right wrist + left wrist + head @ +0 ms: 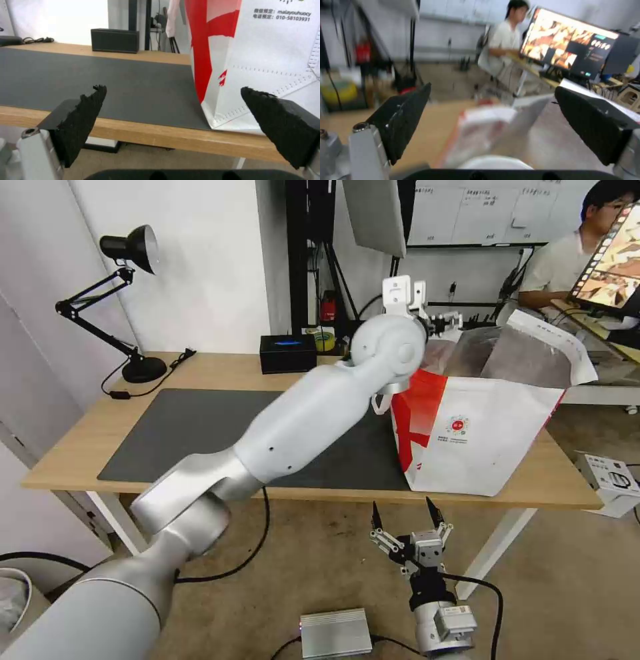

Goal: Pick up the trash from the table and place it into the takeout bag.

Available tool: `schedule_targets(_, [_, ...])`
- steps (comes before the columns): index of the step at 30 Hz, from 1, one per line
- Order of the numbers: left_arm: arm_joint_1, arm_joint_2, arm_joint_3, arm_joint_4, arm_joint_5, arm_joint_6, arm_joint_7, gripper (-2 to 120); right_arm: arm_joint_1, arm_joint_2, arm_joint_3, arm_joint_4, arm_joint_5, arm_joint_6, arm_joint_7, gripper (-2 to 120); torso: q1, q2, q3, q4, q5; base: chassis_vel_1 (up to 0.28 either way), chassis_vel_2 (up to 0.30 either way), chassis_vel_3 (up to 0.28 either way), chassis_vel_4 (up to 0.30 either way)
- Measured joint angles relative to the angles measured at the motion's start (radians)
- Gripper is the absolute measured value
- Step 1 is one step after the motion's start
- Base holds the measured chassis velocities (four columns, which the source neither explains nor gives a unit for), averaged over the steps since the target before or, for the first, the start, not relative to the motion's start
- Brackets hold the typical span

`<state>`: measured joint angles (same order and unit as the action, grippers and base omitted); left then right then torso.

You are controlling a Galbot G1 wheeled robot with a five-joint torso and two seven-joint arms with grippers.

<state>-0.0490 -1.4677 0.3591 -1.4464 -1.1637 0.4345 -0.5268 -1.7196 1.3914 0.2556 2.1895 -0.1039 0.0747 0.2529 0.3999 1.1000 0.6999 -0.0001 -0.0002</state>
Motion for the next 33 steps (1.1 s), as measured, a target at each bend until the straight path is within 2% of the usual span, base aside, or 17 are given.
schedule_targets(1, [0.005,0.026,-0.003,-0.013,0.033,-0.008,0.034,100,0.0,0.0,0.0,0.0,0.0,0.0,0.0,100,0.0,0.0,0.0,0.0001,0.0,0.0,0.0,0.0,0.0])
schedule_targets(2, [0.005,0.026,-0.003,-0.013,0.033,-0.008,0.034,100,0.0,0.0,0.0,0.0,0.0,0.0,0.0,100,0.0,0.0,0.0,0.0001,0.0,0.0,0.0,0.0,0.0])
schedule_targets(5, [0.045,0.142,-0.005,-0.071,0.188,-0.043,0.136,100,0.0,0.0,0.0,0.0,0.0,0.0,0.0,100,0.0,0.0,0.0,0.0003,-0.0001,0.0,0.0,0.0,0.0])
schedule_targets(10, [0.068,0.179,-0.005,-0.092,0.234,-0.054,0.158,100,0.0,0.0,0.0,0.0,0.0,0.0,0.0,100,0.0,0.0,0.0,0.0003,-0.0003,0.0,0.0,0.0,0.0])
schedule_targets(14, [0.163,0.272,-0.029,-0.153,0.327,-0.075,0.201,100,0.0,0.0,0.0,0.0,0.0,0.0,0.0,100,0.0,0.0,0.0,0.0002,-0.0003,0.0,0.0,0.0,0.0])
schedule_targets(15, [0.163,0.272,-0.029,-0.153,0.327,-0.075,0.201,100,0.0,0.0,0.0,0.0,0.0,0.0,0.0,100,0.0,0.0,0.0,0.0002,-0.0003,0.0,0.0,0.0,0.0])
schedule_targets(18, [0.264,0.336,-0.078,-0.196,0.457,-0.094,0.25,100,0.0,0.0,0.0,0.0,0.0,0.0,0.0,100,0.0,0.0,0.0,0.0002,-0.0003,0.0,0.0,0.0,0.0])
schedule_targets(19, [0.264,0.336,-0.078,-0.196,0.457,-0.094,0.25,100,0.0,0.0,0.0,0.0,0.0,0.0,0.0,100,0.0,0.0,0.0,0.0002,-0.0003,0.0,0.0,0.0,0.0])
schedule_targets(22, [0.382,0.4,-0.158,-0.25,0.572,-0.114,0.3,100,0.0,0.0,0.0,0.0,0.0,0.0,0.0,100,0.0,0.0,0.0,0.0003,-0.0002,0.0,0.0,0.0,0.0])
schedule_targets(23, [0.382,0.4,-0.158,-0.25,0.572,-0.114,0.3,100,0.0,0.0,0.0,0.0,0.0,0.0,0.0,100,0.0,0.0,0.0,0.0003,-0.0002,0.0,0.0,0.0,0.0])
schedule_targets(25, [0.454,0.432,-0.213,-0.275,0.631,-0.128,0.334,100,0.0,0.0,0.0,0.0,0.0,0.0,0.0,100,0.0,0.0,0.0,-0.0001,-0.0001,0.0,0.0,0.0,0.0])
schedule_targets(27, [0.454,0.432,-0.213,-0.275,0.631,-0.128,0.334,100,0.0,0.0,0.0,0.0,0.0,0.0,0.0,100,0.0,0.0,0.0,-0.0001,-0.0001,0.0,0.0,0.0,0.0])
schedule_targets(30, [0.584,0.476,-0.322,-0.332,0.676,-0.133,0.371,100,0.0,0.0,0.0,0.0,0.0,0.0,0.0,100,0.0,0.0,0.0,0.0001,-0.0001,0.0,0.0,0.0,0.0])
schedule_targets(31, [0.584,0.476,-0.322,-0.332,0.676,-0.133,0.371,100,0.0,0.0,0.0,0.0,0.0,0.0,0.0,100,0.0,0.0,0.0,0.0001,-0.0001,0.0,0.0,0.0,0.0])
schedule_targets(33, [0.694,0.498,-0.427,-0.379,0.714,-0.136,0.403,100,0.0,0.0,0.0,0.0,0.0,0.0,0.0,100,0.0,0.0,0.0,0.0002,-0.0002,0.0,0.0,0.0,0.0])
